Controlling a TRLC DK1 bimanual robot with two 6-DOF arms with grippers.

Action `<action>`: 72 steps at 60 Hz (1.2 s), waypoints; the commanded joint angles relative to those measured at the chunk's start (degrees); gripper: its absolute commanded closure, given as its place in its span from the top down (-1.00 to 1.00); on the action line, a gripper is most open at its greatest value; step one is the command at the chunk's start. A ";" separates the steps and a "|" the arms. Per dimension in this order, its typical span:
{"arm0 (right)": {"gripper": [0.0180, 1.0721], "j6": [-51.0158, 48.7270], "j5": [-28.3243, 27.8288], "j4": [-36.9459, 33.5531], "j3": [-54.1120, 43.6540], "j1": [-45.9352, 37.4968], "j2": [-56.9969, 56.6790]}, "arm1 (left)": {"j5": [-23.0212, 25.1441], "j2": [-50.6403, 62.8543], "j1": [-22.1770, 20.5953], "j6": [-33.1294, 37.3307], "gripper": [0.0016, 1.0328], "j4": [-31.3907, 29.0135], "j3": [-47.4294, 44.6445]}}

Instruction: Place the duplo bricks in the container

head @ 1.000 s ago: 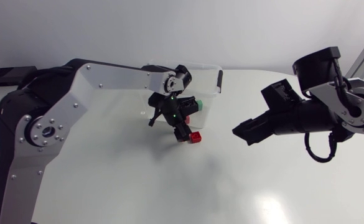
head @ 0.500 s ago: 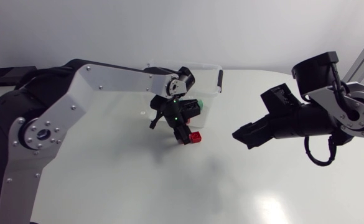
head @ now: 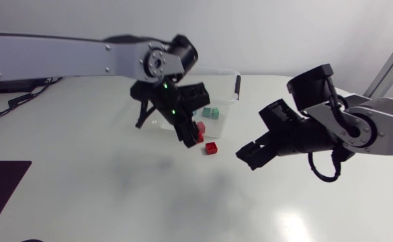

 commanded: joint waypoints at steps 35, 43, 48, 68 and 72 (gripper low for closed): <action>0.80 8.47 7.42 5.42 15.10 9.01 27.61 | 1.51 9.11 14.22 -11.05 -0.50 18.99 17.28; 0.80 10.93 7.95 3.66 19.06 9.01 32.36 | 1.77 13.06 15.19 -12.46 -0.50 20.57 20.45; 0.80 12.07 8.56 2.25 21.61 8.30 35.17 | 1.77 14.82 15.54 -13.25 -0.50 22.42 21.33; 0.76 14.62 9.35 0.14 27.32 8.04 40.97 | -0.07 18.07 16.42 -13.95 0.71 25.58 22.91; 0.67 14.88 9.35 -0.03 27.76 7.95 41.76 | -0.25 18.07 16.33 -13.95 0.83 25.58 22.73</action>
